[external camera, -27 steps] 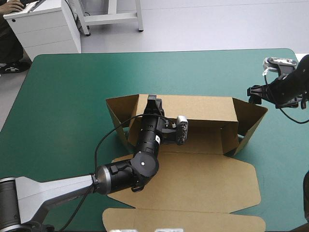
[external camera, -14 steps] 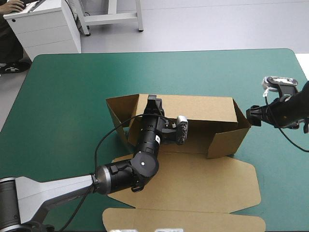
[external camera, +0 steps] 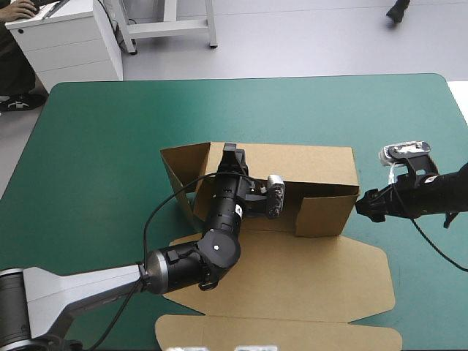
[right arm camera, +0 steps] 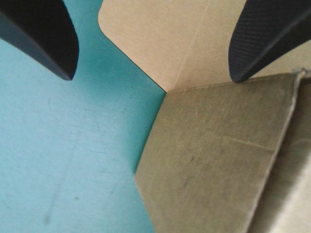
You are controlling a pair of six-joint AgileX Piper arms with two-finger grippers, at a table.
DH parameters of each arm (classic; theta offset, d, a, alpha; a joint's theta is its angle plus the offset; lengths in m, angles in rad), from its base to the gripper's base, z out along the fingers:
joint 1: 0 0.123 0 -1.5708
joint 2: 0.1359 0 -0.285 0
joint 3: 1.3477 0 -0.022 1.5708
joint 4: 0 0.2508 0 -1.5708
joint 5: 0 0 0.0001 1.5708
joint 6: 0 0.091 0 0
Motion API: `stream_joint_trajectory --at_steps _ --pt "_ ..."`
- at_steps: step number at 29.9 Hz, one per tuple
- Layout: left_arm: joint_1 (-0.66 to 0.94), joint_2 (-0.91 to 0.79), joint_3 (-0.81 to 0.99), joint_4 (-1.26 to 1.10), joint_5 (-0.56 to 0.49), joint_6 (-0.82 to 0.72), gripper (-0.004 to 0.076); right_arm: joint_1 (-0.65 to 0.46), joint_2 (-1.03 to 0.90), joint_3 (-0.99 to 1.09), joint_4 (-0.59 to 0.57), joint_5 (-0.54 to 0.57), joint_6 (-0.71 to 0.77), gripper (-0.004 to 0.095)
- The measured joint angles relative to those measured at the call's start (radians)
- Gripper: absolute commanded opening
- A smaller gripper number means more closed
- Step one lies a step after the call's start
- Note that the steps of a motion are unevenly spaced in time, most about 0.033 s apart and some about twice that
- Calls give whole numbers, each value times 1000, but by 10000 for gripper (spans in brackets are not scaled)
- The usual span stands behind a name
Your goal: Fold the box
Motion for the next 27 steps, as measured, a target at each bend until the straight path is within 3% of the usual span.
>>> stream_joint_trajectory --at_steps 6,17,27 --pt "0 0 0 -2 2 0 -10 0 0 14 103 2 -145 768" --pt "0 0 0 -2 2 0 -10 14 0 48 187 0 -211 768" --pt "0 0 0 -3 2 -3 -10 77 -70 224 258 -245 -257 767"
